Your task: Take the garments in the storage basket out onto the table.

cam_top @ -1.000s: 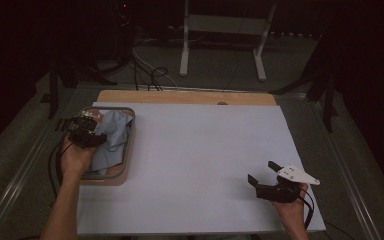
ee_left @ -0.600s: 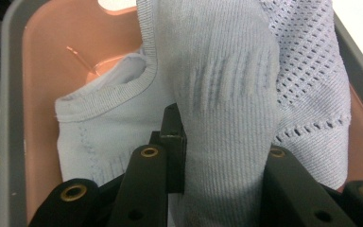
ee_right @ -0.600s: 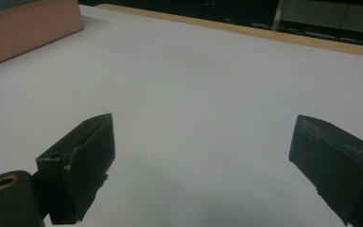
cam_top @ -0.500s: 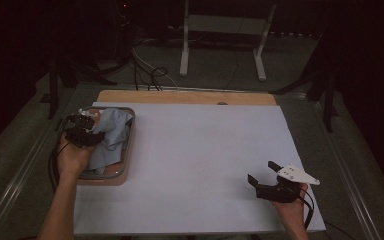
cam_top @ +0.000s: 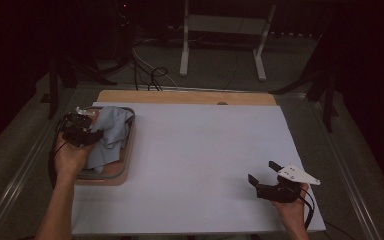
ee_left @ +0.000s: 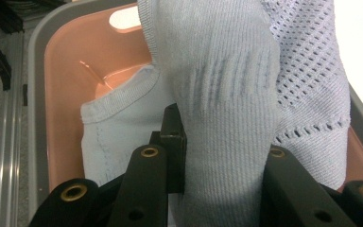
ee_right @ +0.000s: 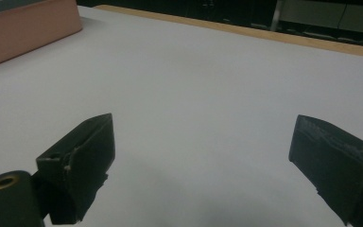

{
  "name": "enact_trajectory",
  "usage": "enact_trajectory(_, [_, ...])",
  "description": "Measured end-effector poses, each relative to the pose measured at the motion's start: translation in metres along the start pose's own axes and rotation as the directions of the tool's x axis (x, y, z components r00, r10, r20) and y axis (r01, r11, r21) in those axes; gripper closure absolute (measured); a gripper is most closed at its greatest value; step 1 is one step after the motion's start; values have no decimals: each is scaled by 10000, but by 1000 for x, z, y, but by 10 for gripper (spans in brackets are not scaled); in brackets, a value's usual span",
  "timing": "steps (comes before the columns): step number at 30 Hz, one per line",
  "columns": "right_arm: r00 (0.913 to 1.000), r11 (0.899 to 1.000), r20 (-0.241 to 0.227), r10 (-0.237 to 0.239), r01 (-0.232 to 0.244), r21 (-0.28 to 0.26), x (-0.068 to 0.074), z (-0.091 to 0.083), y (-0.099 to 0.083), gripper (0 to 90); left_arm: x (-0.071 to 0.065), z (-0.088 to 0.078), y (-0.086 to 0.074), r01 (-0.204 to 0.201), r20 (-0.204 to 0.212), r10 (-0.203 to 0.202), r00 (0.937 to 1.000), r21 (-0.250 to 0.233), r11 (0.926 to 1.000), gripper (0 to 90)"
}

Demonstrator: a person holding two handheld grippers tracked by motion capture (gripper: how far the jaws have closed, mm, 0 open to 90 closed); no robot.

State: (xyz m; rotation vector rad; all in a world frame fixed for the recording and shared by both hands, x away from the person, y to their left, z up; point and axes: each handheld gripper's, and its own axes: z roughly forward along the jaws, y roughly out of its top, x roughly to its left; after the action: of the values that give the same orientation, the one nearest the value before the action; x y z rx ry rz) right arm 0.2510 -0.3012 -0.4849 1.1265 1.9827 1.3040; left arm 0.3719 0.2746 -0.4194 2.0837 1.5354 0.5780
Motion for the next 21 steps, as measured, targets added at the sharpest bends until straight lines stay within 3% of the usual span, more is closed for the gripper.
enact_trajectory(21, [10000,10000,9,4,-4,1,0,0,0,78,-2,-11,4,-126,76,129,9999,-326,9994,746])
